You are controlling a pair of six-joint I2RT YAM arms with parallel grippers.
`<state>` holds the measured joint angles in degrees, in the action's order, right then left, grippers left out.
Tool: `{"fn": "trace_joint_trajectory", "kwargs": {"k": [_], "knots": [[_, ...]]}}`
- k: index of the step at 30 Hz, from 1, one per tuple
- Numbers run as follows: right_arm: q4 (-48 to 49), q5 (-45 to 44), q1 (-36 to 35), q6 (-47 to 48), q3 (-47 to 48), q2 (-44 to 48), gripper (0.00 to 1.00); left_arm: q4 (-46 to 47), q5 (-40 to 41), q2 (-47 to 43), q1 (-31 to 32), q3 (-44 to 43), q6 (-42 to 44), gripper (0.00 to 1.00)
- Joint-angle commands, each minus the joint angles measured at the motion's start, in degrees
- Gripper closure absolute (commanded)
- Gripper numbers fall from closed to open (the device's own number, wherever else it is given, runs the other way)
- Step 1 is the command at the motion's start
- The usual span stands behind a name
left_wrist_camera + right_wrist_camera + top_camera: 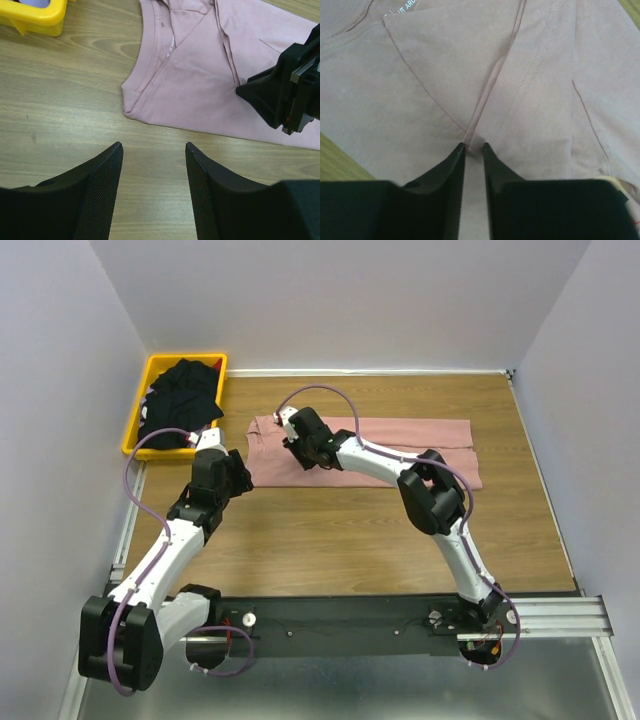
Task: Fold and stack the t-shirts
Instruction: Fold the tshirt
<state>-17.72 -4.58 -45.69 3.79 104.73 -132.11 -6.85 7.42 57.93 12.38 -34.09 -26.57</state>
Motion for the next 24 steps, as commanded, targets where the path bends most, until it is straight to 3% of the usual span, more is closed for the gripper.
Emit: {"fn": "trace_joint_trajectory", "kwargs": {"k": [1,3,9,11,24], "knots": [[-1.1,-3.4,-0.6,1.5,1.1,-0.3,0.77,1.7,-0.6,0.5,-0.3,-0.7,0.6,0.39],[-1.2,-3.6,-0.6,1.6,0.2,0.6,0.85,1.6,-0.6,0.5,-0.3,-0.7,0.6,0.40],[-1.1,-5.7,-0.6,3.2,-3.0,5.6,0.90,1.8,-0.4,0.7,-0.3,-0.8,0.6,0.39],[-1.1,-6.7,-0.6,3.9,-4.3,6.8,0.99,1.8,-0.5,1.0,-0.3,-0.8,0.6,0.39],[-1.0,-10.2,-0.5,5.5,-8.0,7.6,0.99,1.7,-0.3,1.6,-0.3,-0.9,0.8,0.39]]}}
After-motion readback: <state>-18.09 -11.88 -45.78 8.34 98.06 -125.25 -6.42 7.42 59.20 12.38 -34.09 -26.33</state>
